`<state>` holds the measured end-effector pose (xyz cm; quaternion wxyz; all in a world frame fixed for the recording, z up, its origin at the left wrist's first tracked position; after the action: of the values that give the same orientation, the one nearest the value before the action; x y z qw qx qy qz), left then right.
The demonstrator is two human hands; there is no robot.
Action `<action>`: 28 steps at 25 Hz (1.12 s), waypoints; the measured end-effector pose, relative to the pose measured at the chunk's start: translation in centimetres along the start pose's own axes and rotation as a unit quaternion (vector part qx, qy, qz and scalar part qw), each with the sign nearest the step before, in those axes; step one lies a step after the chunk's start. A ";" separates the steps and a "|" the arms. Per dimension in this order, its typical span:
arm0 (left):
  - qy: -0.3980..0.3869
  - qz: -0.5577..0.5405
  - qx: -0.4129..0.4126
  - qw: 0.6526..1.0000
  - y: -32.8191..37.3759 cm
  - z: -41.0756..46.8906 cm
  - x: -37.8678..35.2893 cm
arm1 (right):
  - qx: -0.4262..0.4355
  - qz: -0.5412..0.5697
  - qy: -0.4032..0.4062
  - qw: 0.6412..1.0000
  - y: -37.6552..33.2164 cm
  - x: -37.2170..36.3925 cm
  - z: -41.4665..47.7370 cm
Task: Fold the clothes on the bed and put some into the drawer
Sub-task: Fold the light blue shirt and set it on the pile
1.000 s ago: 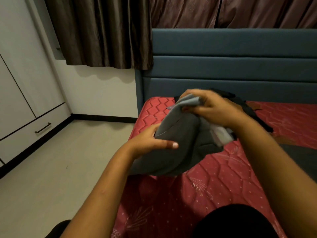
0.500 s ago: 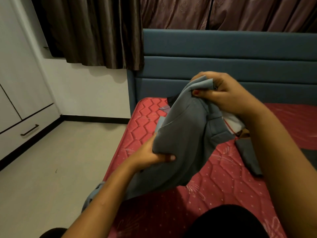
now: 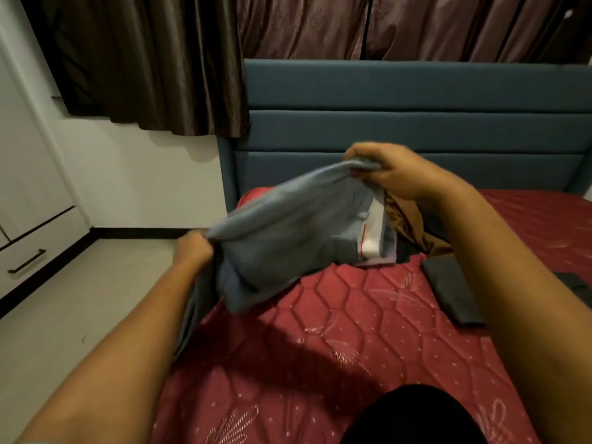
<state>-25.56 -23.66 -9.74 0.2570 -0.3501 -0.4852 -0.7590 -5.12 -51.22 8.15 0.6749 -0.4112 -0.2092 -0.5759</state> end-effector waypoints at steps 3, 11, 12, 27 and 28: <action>0.274 -0.219 -0.042 0.935 7.8 4.5 9.8 | 0.045 -0.112 0.279 0.953 2.8 4.7 1.8; 0.301 0.121 -0.325 0.888 3.8 0.2 4.8 | 0.013 -0.237 0.261 0.936 12.2 -4.5 -8.9; 0.234 0.155 -0.345 0.896 0.7 -1.7 1.5 | -0.053 -0.224 0.164 0.959 14.1 -8.5 -12.1; -0.241 0.247 -0.261 0.901 -1.3 -16.5 -13.6 | -0.625 -0.023 -0.127 0.770 18.9 -27.4 -24.0; -0.247 0.232 -0.279 0.898 -0.7 -17.3 -14.5 | -0.631 -0.049 -0.130 0.763 19.2 -27.2 -24.0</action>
<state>-21.91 -38.55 -26.32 0.1896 -0.6863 -0.2061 -0.6713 1.76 -53.90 -32.21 0.1998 -0.8047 0.0961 -0.5508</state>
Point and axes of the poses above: each hand's wrist, its own z-axis towards the middle knuckle, its own x-axis out of the back of the hand, y = z × x, the point moved 4 cm from there along z, towards the middle knuckle, and after that the axes turned 9 degrees about y, right-handed, at the moved point
